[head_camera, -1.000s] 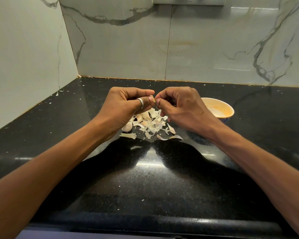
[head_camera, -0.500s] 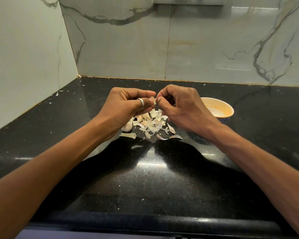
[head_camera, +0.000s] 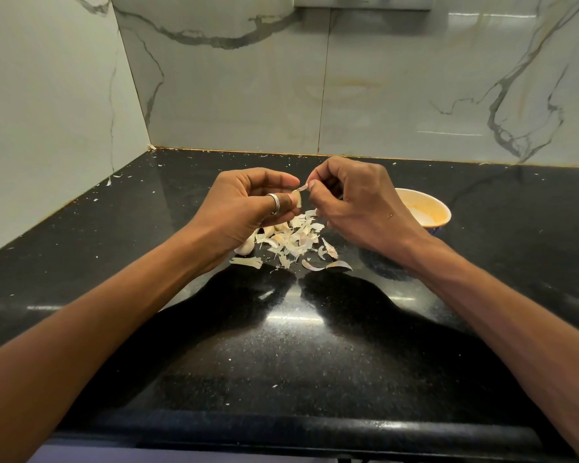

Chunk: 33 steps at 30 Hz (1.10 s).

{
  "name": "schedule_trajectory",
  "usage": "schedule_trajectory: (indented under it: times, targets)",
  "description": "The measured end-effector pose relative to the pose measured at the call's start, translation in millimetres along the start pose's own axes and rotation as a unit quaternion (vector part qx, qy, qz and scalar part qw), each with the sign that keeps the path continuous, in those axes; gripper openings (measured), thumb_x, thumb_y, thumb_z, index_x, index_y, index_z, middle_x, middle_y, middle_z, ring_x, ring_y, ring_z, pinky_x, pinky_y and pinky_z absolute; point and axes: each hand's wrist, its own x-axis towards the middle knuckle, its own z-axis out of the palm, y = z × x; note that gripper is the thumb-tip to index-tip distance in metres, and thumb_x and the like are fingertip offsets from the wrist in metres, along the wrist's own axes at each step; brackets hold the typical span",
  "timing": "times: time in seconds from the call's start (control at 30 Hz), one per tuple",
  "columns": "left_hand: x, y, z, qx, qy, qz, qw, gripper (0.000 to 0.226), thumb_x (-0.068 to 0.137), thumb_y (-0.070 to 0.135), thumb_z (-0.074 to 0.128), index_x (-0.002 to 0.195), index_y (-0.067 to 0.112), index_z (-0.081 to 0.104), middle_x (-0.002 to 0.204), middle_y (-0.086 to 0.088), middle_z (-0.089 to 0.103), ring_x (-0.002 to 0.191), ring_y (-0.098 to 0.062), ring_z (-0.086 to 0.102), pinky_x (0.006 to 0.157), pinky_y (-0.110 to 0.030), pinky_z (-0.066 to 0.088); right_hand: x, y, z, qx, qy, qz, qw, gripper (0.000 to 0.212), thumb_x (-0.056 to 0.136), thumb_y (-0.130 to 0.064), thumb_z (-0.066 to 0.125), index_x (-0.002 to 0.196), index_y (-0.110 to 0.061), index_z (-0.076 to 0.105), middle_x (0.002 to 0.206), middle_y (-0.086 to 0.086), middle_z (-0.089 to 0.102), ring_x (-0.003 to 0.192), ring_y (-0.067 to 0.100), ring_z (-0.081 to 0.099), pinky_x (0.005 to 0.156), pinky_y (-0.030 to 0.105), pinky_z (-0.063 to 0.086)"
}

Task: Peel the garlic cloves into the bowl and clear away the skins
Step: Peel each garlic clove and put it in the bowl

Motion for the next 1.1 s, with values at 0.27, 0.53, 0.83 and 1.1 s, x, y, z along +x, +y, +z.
schedule_trajectory:
  times: [0.27,0.53,0.83,1.1]
  targets:
    - [-2.0,2.7,-0.6,0.008,-0.018,0.003,1.000,0.028,0.089,-0.006,0.068,0.115,0.004,0.068,0.094,-0.012,0.076,0.087,-0.024,0.075,0.076,-0.025,0.060,2.6,3.4,-2.8,-0.011,0.026,0.025,0.999,0.014,0.097,-0.017,0.063,0.090,-0.008,0.072,0.071,-0.006,0.069,0.066,0.012,0.070,0.066,0.033,0.056]
    - [3.7,3.9,-8.3,-0.014,0.047,0.021,0.999,0.023,0.094,-0.003,0.063,0.113,0.006,0.070,0.100,-0.013,0.073,0.089,-0.018,0.073,0.077,-0.026,0.059,-0.3,4.2,5.7,0.022,-0.011,0.072,0.997,0.011,0.094,-0.009,0.064,0.098,-0.008,0.074,0.081,-0.001,0.073,0.067,0.010,0.073,0.065,0.036,0.061]
    - [5.0,-1.0,-6.4,0.005,0.057,0.014,0.998,0.017,0.093,-0.003,0.064,0.104,0.007,0.072,0.093,-0.009,0.073,0.086,-0.015,0.073,0.076,-0.026,0.059,-3.9,4.3,12.9,0.023,-0.030,0.061,0.997,0.005,0.091,-0.016,0.075,0.090,-0.011,0.077,0.075,-0.004,0.073,0.067,0.008,0.071,0.069,0.032,0.059]
    - [2.9,-1.2,-1.9,0.028,0.049,0.025,0.998,0.020,0.088,0.000,0.072,0.108,0.001,0.071,0.098,-0.016,0.075,0.088,-0.016,0.073,0.081,-0.029,0.062,-6.0,2.4,17.0,-0.010,-0.016,0.056,0.998,0.006,0.089,-0.016,0.071,0.089,-0.015,0.077,0.074,-0.005,0.072,0.066,0.008,0.069,0.067,0.033,0.058]
